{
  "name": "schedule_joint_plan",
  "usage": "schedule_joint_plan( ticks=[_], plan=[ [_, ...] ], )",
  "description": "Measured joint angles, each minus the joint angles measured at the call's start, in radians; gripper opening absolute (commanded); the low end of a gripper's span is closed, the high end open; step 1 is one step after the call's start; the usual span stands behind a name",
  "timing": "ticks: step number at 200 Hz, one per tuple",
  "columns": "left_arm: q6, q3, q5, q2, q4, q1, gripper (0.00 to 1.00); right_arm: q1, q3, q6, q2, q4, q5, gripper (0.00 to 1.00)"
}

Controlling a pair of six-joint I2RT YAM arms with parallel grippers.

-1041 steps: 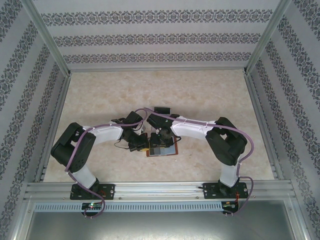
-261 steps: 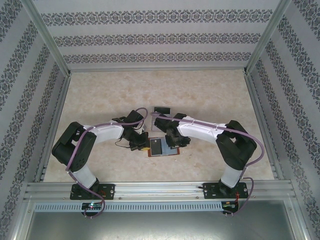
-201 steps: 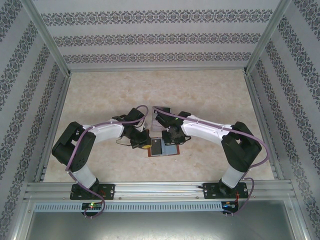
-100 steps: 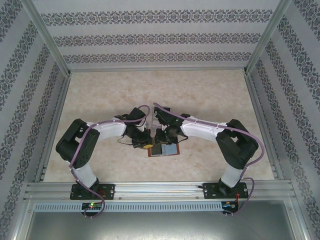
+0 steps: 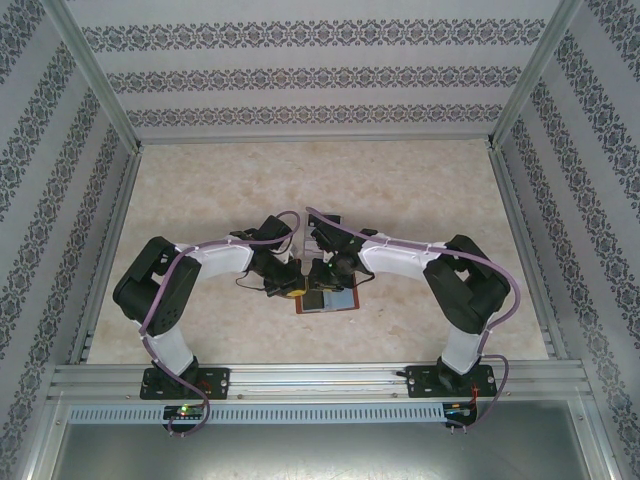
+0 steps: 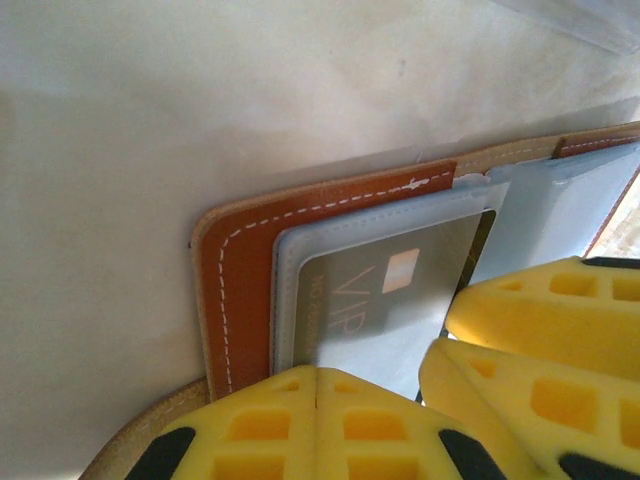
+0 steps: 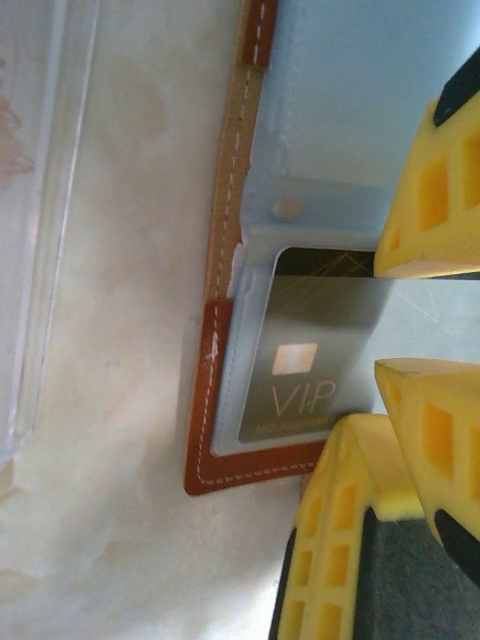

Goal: Take the credit cards out of the card holder

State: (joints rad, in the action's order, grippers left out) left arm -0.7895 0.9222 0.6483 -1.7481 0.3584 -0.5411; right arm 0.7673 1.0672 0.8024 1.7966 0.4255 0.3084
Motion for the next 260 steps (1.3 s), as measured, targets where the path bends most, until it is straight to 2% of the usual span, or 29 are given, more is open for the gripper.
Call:
schedule_joint_plan(
  ticks=[83,183,260],
  plan=[
    [0.000,-0.006,0.007,0.000,-0.009,0.000,0.00,0.001,-0.004,-0.006,0.000,-0.001,-0.014,0.39],
    [0.000,-0.012,0.006,-0.002,-0.009,0.000,0.00,0.000,0.013,-0.027,-0.016,0.094,-0.092,0.42],
    [0.000,-0.010,0.006,-0.002,-0.007,0.000,0.00,0.000,0.012,-0.030,-0.043,0.111,-0.104,0.42]
  ],
)
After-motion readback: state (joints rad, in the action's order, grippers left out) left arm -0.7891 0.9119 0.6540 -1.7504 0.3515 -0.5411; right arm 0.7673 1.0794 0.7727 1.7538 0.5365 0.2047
